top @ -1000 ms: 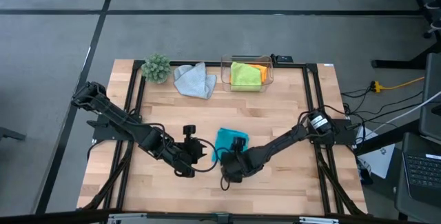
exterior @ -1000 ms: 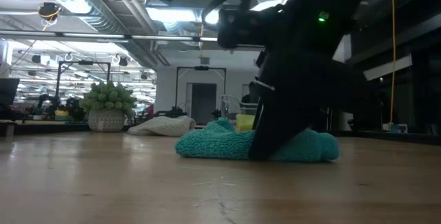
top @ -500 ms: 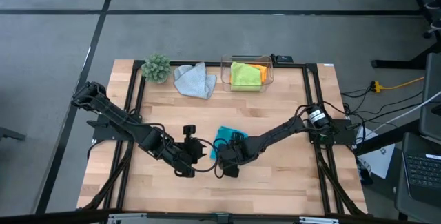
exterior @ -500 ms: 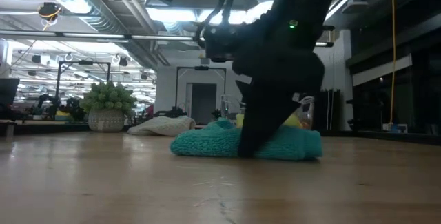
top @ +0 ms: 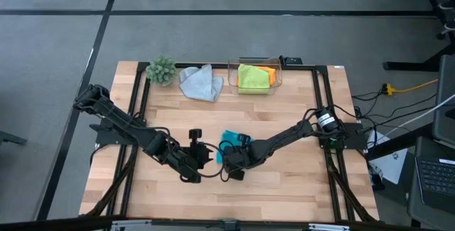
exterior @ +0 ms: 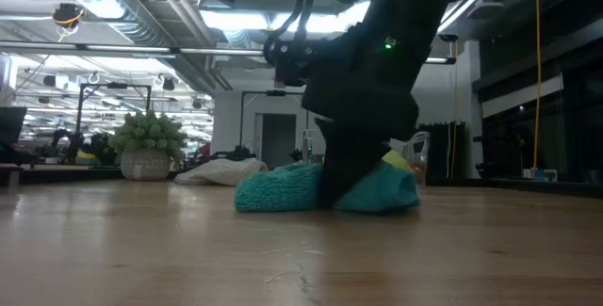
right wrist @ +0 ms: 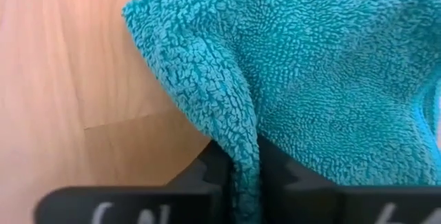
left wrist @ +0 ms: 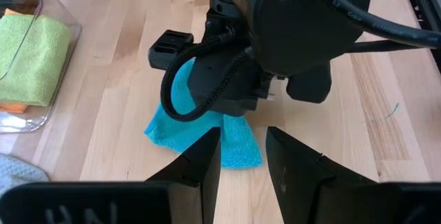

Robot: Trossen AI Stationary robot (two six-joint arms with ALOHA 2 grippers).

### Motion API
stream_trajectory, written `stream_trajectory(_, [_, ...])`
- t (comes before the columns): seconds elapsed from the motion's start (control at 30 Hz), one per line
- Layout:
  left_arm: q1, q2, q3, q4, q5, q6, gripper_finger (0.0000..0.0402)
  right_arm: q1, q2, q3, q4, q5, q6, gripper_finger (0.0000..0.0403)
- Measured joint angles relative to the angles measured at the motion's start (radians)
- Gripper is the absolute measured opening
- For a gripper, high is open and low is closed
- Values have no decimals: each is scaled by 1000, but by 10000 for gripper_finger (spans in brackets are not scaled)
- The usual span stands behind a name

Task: Fold microfiber towels
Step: Put the blue microfiber cloth into the transparent bin

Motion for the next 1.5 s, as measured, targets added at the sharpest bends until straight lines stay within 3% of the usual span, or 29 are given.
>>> stream_trajectory(0.13, [0,0,0,0,0,0,109,2,1,0,5,38,2,17])
stream_trajectory(1.5, [0,0,0,0,0,0,109,3,1,0,32,17,26,20])
